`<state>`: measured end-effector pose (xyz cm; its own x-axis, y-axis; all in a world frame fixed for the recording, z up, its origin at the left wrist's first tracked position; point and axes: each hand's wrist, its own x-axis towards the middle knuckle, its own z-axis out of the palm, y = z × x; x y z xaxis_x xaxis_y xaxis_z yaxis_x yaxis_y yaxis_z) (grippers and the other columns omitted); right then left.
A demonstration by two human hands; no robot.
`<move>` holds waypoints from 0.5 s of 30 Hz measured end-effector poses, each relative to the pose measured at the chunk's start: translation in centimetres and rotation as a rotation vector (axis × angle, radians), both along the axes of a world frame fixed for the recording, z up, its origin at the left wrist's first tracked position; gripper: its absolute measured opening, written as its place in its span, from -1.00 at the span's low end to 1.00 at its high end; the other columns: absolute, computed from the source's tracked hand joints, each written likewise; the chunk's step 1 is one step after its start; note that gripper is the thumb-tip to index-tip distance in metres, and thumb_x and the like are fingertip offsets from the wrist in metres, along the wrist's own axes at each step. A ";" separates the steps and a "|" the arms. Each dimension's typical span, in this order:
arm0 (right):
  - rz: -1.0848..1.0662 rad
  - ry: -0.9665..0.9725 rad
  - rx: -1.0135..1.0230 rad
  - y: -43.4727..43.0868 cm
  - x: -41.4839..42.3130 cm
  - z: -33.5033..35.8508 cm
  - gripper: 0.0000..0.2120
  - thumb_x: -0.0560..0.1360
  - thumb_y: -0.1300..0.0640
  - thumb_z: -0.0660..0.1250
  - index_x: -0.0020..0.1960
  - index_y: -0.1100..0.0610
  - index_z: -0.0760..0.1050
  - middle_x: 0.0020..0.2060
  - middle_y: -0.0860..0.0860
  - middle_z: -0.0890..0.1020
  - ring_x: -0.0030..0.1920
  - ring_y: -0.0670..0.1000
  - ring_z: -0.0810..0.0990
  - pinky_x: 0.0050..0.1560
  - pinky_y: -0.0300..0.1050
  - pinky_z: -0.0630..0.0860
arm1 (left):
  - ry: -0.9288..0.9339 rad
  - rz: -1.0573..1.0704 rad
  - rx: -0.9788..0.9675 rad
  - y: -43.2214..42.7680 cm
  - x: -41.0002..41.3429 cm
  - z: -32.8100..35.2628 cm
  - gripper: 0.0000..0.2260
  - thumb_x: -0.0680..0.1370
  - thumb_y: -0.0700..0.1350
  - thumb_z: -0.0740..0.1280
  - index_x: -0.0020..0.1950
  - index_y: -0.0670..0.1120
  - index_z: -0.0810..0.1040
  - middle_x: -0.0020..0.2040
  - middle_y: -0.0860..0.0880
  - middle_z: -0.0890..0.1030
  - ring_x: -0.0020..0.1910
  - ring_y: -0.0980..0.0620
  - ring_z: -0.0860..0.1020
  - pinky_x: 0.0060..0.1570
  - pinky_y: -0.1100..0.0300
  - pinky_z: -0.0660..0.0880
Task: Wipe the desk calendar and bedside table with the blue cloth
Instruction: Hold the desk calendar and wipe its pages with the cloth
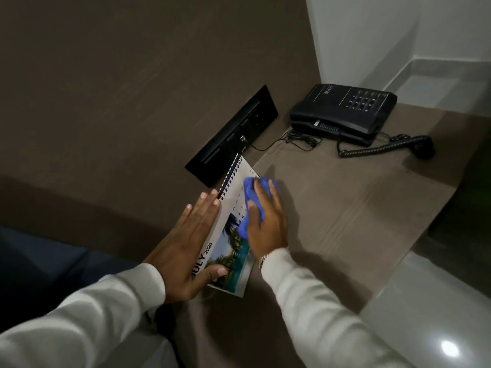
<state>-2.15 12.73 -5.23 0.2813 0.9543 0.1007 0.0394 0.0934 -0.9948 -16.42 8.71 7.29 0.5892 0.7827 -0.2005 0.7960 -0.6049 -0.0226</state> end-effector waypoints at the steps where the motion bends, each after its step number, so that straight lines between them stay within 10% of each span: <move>1: -0.007 -0.024 -0.017 -1.3 -0.2 -0.8 -0.60 0.59 0.13 0.18 0.41 -0.07 0.30 0.52 -0.05 0.15 0.48 -0.03 0.18 0.38 -0.05 0.37 | 0.001 -0.001 -0.002 0.0 0.0 0.0 -0.11 0.49 0.31 0.13 0.56 -0.19 -0.19 0.61 -0.14 -0.17 0.59 -0.11 -0.18 0.54 -0.08 -0.11; 6: 0.080 0.034 0.007 -7.0 -2.8 -1.1 -0.57 0.60 0.10 0.14 0.37 -0.29 0.22 0.49 -0.22 0.06 0.47 -0.17 0.06 0.12 -0.73 0.07 | -0.019 -0.013 0.016 -0.1 -0.1 0.0 -0.12 0.49 0.36 0.06 0.57 -0.15 -0.20 0.62 -0.13 -0.16 0.60 -0.09 -0.17 0.54 -0.06 -0.10; 15: 0.031 -0.063 0.059 -0.6 0.6 1.1 -0.58 0.56 0.19 0.23 0.40 -0.01 0.33 0.51 0.05 0.21 0.48 0.02 0.19 0.30 -0.45 0.14 | 0.003 -0.031 0.022 0.1 -0.3 0.2 -0.12 0.50 0.38 0.05 0.57 -0.18 -0.16 0.62 -0.14 -0.13 0.60 -0.09 -0.15 0.54 -0.06 -0.09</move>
